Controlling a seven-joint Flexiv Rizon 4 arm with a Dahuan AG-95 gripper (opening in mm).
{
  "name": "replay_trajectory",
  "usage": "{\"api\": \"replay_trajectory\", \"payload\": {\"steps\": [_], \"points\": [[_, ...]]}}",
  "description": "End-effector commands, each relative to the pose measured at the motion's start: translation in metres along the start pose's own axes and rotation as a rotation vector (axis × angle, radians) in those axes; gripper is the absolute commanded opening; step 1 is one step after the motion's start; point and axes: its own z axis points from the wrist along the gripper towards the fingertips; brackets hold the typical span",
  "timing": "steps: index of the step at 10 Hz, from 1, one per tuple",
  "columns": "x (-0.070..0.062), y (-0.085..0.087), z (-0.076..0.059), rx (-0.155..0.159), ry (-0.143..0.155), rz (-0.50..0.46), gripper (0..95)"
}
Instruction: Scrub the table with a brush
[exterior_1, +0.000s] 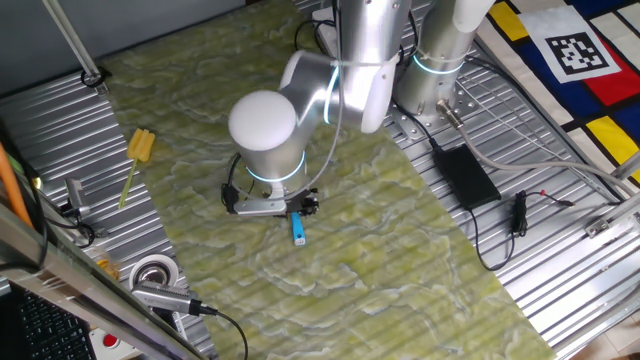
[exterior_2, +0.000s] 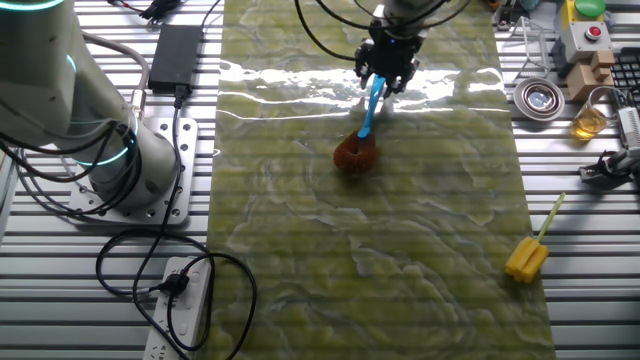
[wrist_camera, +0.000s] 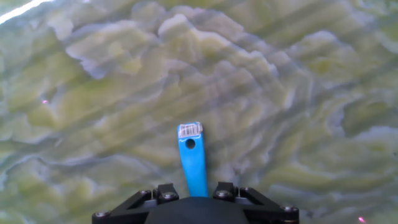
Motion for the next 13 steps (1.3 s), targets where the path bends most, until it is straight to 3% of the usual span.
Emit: {"api": "replay_trajectory", "payload": {"steps": [1, 11, 12, 13], "points": [[0.001, -0.001, 0.002, 0.028, -0.011, -0.001, 38.0], [-0.003, 0.000, 0.012, 0.073, -0.026, -0.013, 38.0], [-0.004, 0.000, 0.014, 0.077, -0.028, -0.013, 19.0], [-0.004, 0.000, 0.015, 0.081, -0.031, -0.014, 19.0]]}}
